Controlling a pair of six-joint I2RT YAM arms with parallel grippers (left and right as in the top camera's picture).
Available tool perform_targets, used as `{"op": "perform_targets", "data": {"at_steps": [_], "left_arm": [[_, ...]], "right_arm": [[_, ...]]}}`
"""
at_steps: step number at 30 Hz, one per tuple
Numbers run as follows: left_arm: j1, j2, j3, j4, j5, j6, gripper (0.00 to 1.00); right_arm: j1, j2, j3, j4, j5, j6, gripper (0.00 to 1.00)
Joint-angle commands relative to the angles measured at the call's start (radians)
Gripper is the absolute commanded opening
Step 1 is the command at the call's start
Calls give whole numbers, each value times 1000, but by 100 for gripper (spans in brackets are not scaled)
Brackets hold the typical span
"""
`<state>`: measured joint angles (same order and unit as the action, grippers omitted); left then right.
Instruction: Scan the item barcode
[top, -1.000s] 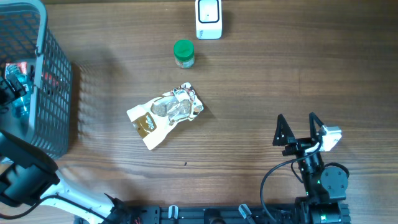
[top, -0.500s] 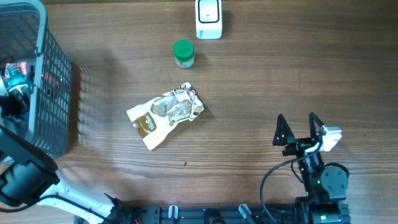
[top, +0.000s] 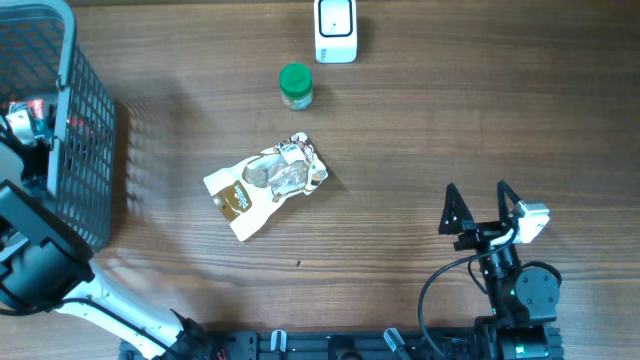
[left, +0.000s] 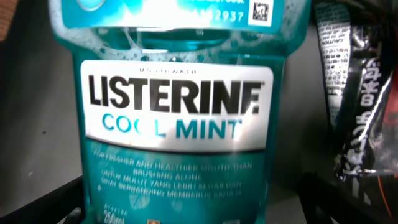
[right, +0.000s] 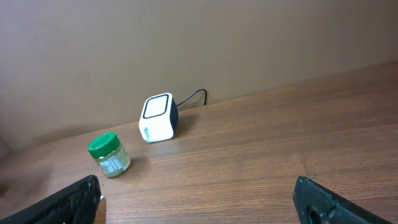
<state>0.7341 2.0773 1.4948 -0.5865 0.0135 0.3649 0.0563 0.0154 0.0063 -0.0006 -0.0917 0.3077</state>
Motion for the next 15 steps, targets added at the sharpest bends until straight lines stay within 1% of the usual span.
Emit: {"op": "perform_targets", "data": {"at_steps": [1, 6, 10, 13, 14, 15], "left_arm": [[11, 30, -6, 16, -3, 20, 100], [16, 59, -6, 51, 7, 20, 100], [16, 62, -7, 85, 93, 3, 100], [16, 67, -7, 89, 114, -13, 100], [16, 69, -9, 89, 114, -13, 98], [16, 70, -10, 85, 114, -13, 93]], "right_arm": [[3, -8, -1, 2, 13, -17, 100], [3, -8, -1, 2, 13, -17, 100], [3, -8, -1, 2, 13, -17, 100], [3, -8, -1, 2, 13, -17, 100], [3, -8, -1, 2, 13, -17, 100], [3, -8, -1, 2, 13, -17, 100]]}}
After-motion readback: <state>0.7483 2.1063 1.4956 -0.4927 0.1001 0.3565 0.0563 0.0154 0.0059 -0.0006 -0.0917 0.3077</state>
